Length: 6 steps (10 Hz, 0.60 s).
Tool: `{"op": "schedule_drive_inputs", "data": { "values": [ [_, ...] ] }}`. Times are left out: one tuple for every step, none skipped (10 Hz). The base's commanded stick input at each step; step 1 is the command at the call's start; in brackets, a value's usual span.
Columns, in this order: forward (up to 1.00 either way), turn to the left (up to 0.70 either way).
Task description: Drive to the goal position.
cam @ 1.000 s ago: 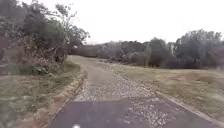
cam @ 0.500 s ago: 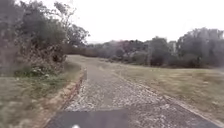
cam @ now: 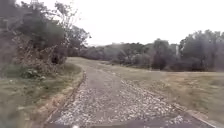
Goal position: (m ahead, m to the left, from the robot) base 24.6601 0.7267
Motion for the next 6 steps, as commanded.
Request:
{"op": "schedule_drive_inputs", "data": {
  "values": [
    [0.60, 0.00],
    [0.60, 0.00],
    [0.60, 0.00],
    [0.60, 0.01],
    [0.60, 0.03],
    [0.60, 0.04]
  ]
}}
